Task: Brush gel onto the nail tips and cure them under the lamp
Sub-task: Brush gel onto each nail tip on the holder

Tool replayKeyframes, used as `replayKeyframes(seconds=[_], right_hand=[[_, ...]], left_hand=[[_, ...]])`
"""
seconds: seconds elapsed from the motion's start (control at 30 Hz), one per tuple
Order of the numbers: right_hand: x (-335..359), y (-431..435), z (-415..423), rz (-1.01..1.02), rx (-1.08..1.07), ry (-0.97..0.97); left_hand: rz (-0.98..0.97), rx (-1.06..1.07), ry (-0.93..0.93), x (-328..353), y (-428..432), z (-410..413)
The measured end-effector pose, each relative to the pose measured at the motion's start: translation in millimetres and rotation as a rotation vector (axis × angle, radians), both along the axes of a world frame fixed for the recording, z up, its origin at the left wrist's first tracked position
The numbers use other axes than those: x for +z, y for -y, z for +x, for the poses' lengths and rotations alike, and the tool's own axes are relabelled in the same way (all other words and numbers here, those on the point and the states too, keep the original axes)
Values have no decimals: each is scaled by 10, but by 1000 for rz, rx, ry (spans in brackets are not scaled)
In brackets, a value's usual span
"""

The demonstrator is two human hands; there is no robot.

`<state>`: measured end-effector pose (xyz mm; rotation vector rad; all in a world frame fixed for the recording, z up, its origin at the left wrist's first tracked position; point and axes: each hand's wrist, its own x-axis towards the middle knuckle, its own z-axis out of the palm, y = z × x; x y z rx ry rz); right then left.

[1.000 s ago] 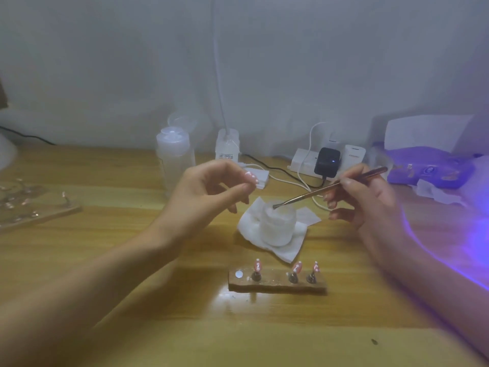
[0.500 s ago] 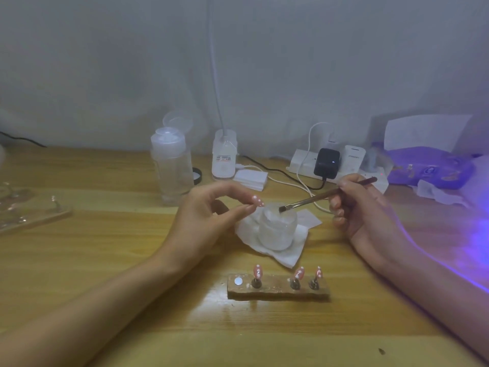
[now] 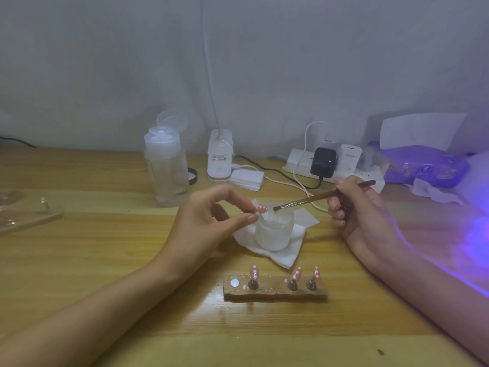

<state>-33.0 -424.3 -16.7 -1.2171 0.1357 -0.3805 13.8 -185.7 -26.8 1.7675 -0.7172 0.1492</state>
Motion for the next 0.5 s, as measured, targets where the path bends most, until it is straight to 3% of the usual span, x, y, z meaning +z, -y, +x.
replayKeyframes(seconds=[0.5], right_hand=[[5,-2,-59,-24,5,53]], left_hand=[[50,5,-7,-49,0,6]])
